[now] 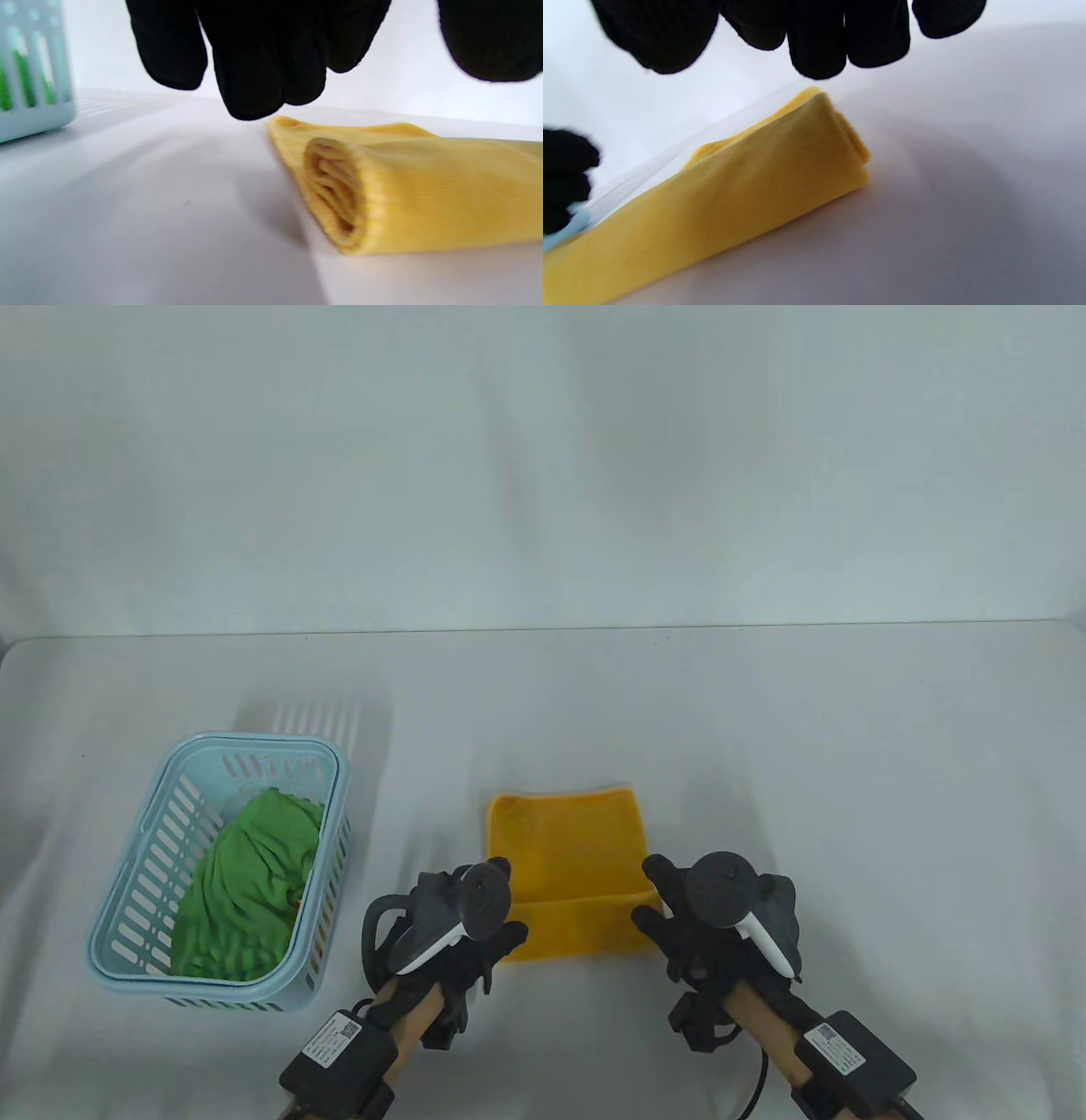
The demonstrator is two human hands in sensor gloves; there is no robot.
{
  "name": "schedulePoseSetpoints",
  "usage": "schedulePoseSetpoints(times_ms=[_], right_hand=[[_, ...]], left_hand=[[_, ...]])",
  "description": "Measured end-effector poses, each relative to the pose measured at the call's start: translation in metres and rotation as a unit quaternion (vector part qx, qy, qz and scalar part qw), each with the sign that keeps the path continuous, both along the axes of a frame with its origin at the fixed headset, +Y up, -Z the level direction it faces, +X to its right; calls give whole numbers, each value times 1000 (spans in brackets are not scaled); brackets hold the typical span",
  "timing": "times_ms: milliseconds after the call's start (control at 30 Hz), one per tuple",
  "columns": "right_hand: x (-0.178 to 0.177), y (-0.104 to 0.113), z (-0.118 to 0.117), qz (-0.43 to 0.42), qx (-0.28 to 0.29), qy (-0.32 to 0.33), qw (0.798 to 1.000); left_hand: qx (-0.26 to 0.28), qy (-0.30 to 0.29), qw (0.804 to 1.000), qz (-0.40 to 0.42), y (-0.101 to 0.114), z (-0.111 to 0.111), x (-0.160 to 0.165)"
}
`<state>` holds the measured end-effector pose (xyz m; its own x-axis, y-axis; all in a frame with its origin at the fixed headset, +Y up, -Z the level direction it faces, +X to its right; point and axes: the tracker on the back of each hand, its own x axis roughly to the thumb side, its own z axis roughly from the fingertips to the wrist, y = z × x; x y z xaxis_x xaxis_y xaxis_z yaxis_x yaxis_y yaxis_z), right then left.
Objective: Roll square towel into towel roll
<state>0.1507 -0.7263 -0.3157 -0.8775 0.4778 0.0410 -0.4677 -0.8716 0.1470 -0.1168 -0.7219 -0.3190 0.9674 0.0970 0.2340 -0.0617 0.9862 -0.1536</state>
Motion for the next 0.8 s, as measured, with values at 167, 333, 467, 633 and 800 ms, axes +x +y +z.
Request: schedulePoseSetpoints(times_ms=[167,333,467,633,800], right_hand=[[-19,-6,6,92,-6,65,994],[-19,-28,0,160,-32,67,984],[-17,-35,-3,171,-42,61,982],[-16,-36,-4,174,-23,52,983],[-12,-30,-7,144,-25,43,988]], left_hand=[[-26,-49,998,-32,-10,7,16],[-42,-52,993,-94,-30,4,21],[-38,-51,991,-116,-36,3,23],[-39,-41,992,-110,-36,1,23],[-47,-39,994,-89,-31,0,20]])
